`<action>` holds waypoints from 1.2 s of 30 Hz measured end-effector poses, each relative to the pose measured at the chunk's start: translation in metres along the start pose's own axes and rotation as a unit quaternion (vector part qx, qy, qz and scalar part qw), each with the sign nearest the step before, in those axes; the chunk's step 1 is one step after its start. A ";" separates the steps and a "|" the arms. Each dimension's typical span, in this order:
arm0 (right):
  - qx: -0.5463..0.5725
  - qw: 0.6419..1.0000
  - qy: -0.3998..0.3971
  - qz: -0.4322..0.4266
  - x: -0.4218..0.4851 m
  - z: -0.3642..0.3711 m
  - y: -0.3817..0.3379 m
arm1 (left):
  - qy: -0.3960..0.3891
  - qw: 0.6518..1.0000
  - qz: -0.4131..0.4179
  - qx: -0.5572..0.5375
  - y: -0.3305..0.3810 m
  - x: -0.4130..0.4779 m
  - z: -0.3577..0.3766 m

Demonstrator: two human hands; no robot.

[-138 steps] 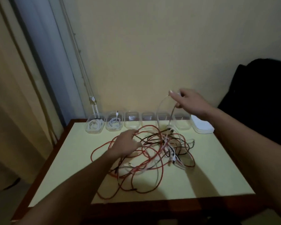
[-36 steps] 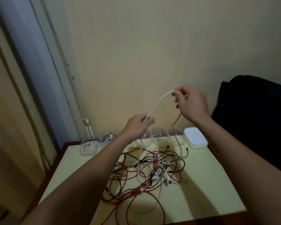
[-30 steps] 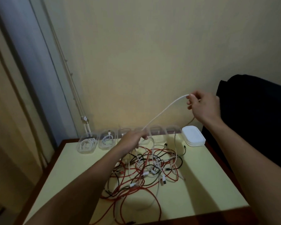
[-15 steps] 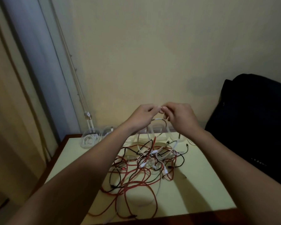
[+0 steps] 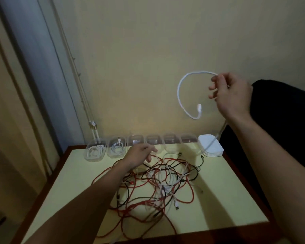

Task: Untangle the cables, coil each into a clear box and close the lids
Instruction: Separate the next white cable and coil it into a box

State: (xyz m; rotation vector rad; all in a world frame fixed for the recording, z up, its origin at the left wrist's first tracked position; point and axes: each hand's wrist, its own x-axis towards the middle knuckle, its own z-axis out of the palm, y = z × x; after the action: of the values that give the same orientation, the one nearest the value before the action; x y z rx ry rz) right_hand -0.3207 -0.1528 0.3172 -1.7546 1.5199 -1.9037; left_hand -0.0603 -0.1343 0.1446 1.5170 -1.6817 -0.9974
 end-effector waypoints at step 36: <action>0.354 0.827 -0.220 0.377 -0.157 -0.035 0.041 | 0.050 0.799 0.030 -0.598 0.063 -0.133 0.008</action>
State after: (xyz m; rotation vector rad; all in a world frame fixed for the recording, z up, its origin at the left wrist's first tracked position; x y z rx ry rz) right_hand -0.3212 -0.0465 0.1892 -0.9375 0.9187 -1.2629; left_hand -0.0830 0.0008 0.1978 0.6062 -0.6501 -1.4749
